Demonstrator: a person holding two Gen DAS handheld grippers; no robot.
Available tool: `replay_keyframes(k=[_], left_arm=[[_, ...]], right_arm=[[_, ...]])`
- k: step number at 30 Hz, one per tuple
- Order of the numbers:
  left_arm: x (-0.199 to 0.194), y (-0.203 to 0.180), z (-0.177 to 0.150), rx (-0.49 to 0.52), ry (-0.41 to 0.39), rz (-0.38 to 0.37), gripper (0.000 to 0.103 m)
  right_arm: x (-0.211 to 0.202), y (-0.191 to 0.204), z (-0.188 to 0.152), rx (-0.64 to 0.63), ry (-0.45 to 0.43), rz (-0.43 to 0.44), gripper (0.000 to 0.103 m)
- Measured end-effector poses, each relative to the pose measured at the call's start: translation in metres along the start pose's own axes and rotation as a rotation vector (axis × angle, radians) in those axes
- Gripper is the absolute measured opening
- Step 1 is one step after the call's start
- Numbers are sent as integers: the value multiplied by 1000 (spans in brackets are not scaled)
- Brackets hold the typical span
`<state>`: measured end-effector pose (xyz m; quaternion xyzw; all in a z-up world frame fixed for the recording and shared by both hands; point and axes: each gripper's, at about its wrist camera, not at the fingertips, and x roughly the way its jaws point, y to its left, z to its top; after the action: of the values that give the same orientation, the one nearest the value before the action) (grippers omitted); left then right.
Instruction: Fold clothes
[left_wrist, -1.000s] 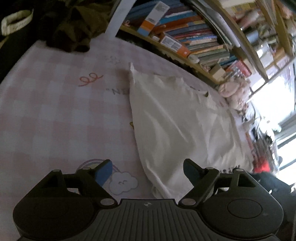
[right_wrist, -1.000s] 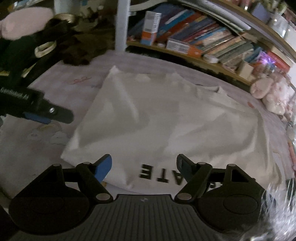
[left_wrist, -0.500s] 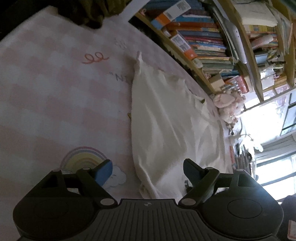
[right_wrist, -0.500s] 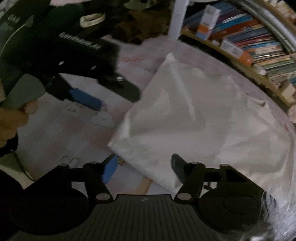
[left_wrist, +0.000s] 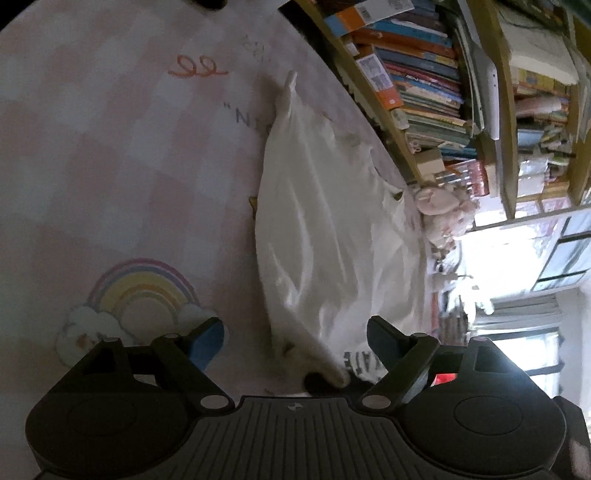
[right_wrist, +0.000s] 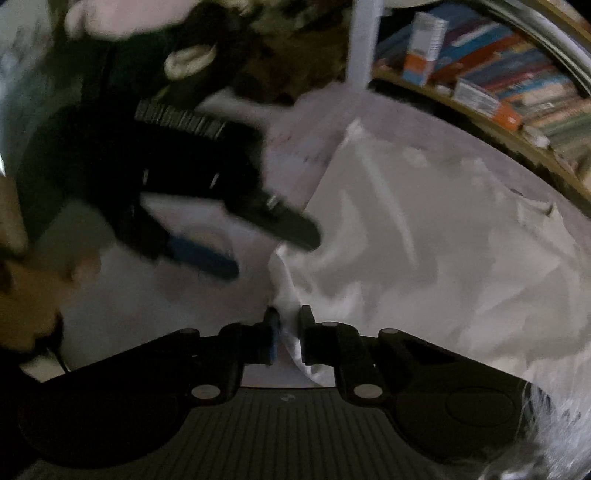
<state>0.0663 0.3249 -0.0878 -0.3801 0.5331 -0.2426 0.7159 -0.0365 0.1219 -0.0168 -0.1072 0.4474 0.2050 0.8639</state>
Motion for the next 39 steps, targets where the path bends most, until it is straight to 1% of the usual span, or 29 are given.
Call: replay_keyframes(k=[3,7,9,12,18,21,24,26,28,29,30,31,35,39], left_arm=[[8,2,-1,-40,30,-43,87],[22,4,-3,-106,75,-118,87],[27,3,-4,-117,83,-153,87],[35,3,-4,-145,79,-182,87],[41,6,-2,-199,64,-244,86],[43,6,-2,-206,67,-252,85],[43,7,-2,-218,65,-260,79],[43,8,-2,-218,63,-248,72],[45,10,-3,-222,66,-248,69],[45,10,-4,-225,68,-248,69],[45,11,-4,-221,69,-248,69],[45,10,-4,-216,71,-248,69],[45,11,-3,-214,76,-246,69],[46,11,-2,-211,87,-225,68]], right_arm=[[-15,-9,5,59,-36,8,10],[-25,-12,10,74,-54,9,10],[-27,-10,10,72,-48,16,10],[-27,-9,9,66,-36,20,11],[-30,-9,6,99,-31,38,10],[-30,-6,6,84,-27,44,11],[-27,-5,5,80,-14,54,10],[-25,-6,4,86,-4,49,11],[-26,-6,4,90,-6,47,15],[-27,-7,4,92,-8,47,19],[-28,-8,4,95,-12,46,32],[-30,-9,4,99,-15,44,36],[-37,-21,2,143,-27,32,39],[-50,-44,-4,229,-46,-11,44]])
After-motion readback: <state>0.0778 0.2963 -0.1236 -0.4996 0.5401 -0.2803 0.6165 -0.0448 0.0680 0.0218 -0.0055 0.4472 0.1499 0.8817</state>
